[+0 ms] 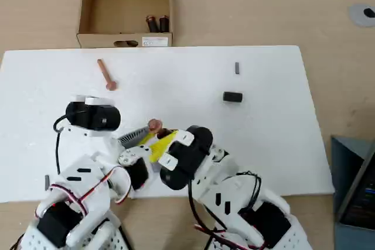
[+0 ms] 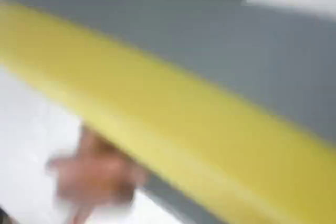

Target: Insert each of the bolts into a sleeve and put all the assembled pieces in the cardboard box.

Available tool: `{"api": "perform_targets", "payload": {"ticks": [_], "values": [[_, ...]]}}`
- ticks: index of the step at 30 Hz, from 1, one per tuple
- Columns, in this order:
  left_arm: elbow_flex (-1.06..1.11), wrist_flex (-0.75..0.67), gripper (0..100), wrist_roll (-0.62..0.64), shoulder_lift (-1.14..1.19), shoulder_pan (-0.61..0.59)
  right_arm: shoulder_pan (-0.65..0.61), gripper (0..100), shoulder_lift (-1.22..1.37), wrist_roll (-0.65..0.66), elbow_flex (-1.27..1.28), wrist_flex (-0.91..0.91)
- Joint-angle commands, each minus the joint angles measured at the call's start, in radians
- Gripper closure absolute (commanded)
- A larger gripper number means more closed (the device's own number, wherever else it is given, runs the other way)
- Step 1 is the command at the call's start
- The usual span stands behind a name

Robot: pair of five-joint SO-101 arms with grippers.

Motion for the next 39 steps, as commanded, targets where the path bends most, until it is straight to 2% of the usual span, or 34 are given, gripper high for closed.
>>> {"api": "perform_targets", "payload": {"ticks": [1, 4, 11, 16, 24, 28, 33, 39], "values": [[-0.028, -0.005, 79, -0.083, -0.004, -0.078, -0.001, 98.9, -0.142, 0.003, -0.018, -0.028], [-0.074, -0.003, 79, -0.127, -0.002, -0.129, -0.001, 98.9, -0.142, 0.002, -0.018, -0.028], [-0.141, 0.003, 80, -0.160, -0.007, -0.157, 0.021, 98.9, -0.142, 0.006, -0.028, -0.028], [-0.158, 0.003, 100, -0.232, -0.007, -0.353, 0.179, 98.9, -0.134, 0.006, -0.071, -0.021], [-0.031, 0.005, 100, -0.416, -0.008, -0.666, 0.358, 98.9, -0.107, -0.002, -0.065, -0.020], [0.054, 0.005, 100, -0.394, -0.008, -0.784, 0.464, 98.9, -0.105, -0.002, -0.073, -0.020], [0.190, 0.005, 100, -0.368, -0.008, -0.802, 0.463, 98.9, -0.058, -0.002, -0.154, 0.058], [0.318, -0.002, 100, -0.368, -0.008, -0.802, 0.450, 98.9, 0.179, -0.002, -0.357, 0.107]]}}
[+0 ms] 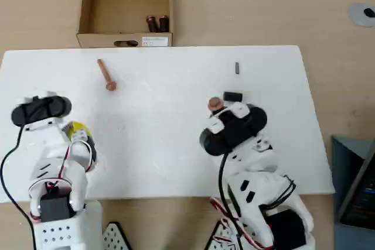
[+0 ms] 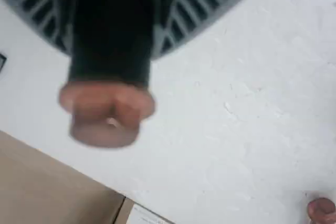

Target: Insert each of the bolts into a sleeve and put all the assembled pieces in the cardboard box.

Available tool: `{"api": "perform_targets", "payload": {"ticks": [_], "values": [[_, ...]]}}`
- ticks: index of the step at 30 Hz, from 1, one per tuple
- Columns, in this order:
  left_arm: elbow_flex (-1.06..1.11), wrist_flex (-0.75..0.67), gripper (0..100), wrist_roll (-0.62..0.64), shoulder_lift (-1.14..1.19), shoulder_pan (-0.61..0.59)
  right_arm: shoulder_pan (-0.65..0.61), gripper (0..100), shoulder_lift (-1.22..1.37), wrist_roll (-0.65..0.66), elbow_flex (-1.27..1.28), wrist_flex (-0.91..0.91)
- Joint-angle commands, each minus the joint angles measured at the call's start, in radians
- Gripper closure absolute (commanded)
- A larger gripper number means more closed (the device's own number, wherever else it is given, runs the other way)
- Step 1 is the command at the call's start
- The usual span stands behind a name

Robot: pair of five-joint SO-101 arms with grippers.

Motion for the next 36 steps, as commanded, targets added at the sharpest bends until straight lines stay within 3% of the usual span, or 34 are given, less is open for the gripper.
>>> {"api": "perform_targets", "payload": {"ticks": [1, 13, 36], "values": [[0.043, -0.002, 100, 0.006, -0.007, -0.014, -0.001, 98.9, 0.143, -0.003, -0.186, 0.000], [0.149, -0.003, 99, 0.002, -0.007, -0.014, -0.002, 98.8, 0.707, -0.095, -0.619, -0.005], [0.149, -0.005, 99, 0.006, -0.007, -0.018, -0.002, 98.7, 1.667, -0.086, -1.465, -0.008]]}}
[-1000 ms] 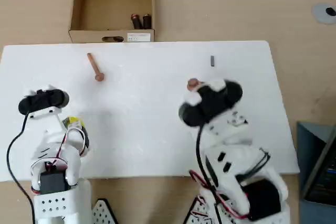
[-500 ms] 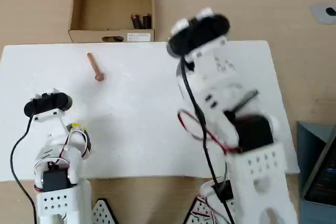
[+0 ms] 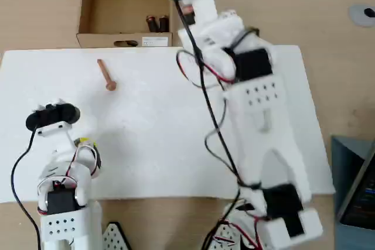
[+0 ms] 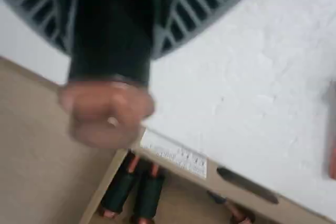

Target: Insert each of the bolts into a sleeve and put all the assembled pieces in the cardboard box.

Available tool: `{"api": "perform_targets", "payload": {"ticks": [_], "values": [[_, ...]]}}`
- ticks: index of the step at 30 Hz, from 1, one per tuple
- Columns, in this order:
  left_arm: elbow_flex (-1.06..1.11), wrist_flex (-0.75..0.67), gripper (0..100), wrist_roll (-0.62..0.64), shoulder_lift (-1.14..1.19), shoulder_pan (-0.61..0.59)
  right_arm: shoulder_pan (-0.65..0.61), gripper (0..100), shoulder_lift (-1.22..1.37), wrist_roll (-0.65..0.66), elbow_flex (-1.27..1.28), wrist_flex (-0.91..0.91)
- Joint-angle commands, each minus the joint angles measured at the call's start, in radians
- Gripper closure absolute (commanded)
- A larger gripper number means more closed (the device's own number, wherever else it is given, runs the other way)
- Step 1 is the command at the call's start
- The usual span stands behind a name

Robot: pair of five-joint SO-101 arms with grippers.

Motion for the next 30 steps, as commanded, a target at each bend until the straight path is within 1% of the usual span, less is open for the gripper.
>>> {"api": "perform_targets", "payload": {"ticks": [1, 8, 15, 21, 25, 30], "values": [[-0.006, -0.005, 99, 0.006, -0.007, -0.012, -0.004, 98.7, 0.111, -0.003, -0.180, -0.008], [-0.006, -0.005, 99, 0.006, -0.007, -0.014, -0.004, 98.7, 0.429, 0.009, -0.512, -0.017], [-0.006, -0.005, 99, 0.008, -0.007, -0.014, -0.019, 98.7, 0.756, 0.112, -0.820, -0.153], [-0.006, -0.005, 100, 0.029, -0.007, -0.015, -0.065, 98.7, 1.000, 0.196, -1.017, -0.209], [-0.006, -0.005, 100, 0.028, -0.007, -0.015, -0.079, 98.7, 1.145, 0.229, -1.133, -0.256], [-0.006, -0.005, 100, 0.028, -0.007, -0.015, -0.087, 98.6, 1.299, 0.316, -1.282, -0.285]]}}
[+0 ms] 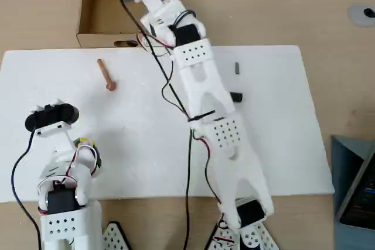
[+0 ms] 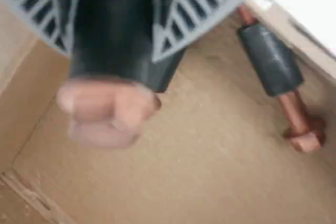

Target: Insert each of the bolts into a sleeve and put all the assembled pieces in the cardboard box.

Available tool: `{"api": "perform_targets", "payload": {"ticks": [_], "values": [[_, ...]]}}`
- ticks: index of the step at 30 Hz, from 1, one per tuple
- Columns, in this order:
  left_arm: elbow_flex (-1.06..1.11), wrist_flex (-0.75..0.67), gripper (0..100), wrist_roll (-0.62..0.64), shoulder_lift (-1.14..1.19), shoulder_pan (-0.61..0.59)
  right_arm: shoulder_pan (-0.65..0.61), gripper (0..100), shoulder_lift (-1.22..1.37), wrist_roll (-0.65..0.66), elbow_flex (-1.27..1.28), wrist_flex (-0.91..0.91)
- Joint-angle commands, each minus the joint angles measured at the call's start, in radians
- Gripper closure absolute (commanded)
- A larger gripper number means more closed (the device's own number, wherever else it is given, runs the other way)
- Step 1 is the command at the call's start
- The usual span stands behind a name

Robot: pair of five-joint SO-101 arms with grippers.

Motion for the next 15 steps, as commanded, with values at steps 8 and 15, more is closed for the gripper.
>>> {"api": "perform_targets", "payload": {"ticks": [8, 15], "values": [[-0.008, -0.005, 100, 0.008, -0.007, -0.014, -0.019, 90.3, 0.177, 0.117, -0.317, -0.031], [-0.008, -0.005, 100, 0.008, -0.007, -0.014, -0.019, 85.7, 0.182, 0.114, -0.314, -0.028]]}}
